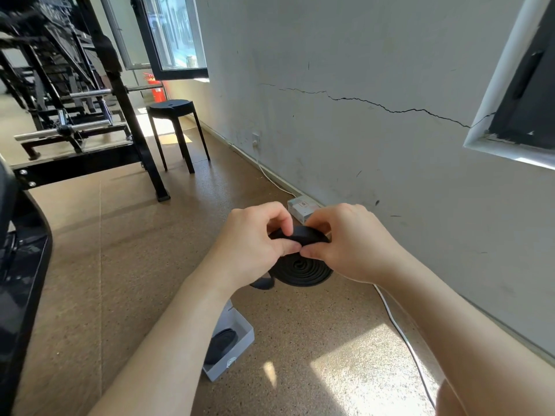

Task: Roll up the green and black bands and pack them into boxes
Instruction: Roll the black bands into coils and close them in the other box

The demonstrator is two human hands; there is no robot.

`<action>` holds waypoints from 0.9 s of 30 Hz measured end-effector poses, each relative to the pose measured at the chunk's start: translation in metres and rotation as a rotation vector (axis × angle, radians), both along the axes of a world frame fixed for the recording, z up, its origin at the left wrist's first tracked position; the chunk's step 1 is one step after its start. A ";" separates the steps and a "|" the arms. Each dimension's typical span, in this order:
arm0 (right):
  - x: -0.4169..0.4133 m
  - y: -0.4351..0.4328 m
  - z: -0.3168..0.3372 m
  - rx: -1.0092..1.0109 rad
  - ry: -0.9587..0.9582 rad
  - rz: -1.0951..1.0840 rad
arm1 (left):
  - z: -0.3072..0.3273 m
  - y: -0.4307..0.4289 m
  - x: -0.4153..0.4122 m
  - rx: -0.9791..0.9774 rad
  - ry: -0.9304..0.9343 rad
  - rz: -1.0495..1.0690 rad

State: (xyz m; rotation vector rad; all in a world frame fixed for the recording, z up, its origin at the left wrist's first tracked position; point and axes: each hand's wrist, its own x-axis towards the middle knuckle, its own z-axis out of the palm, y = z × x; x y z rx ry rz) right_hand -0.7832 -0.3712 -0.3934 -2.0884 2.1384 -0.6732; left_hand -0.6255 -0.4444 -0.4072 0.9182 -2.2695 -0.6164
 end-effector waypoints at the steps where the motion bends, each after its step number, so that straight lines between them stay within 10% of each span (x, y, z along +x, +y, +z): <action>1: -0.003 0.000 0.000 0.004 -0.038 -0.006 | 0.001 -0.001 0.002 0.018 -0.016 0.000; 9: -0.012 -0.001 -0.004 -0.022 -0.295 -0.016 | 0.006 -0.002 0.007 -0.025 -0.031 0.050; 16: 0.011 -0.001 -0.003 -0.010 0.120 -0.004 | -0.001 0.001 -0.003 -0.147 -0.169 0.019; 27: 0.002 0.001 0.001 -0.062 -0.011 -0.059 | 0.004 -0.003 0.003 -0.019 -0.087 0.048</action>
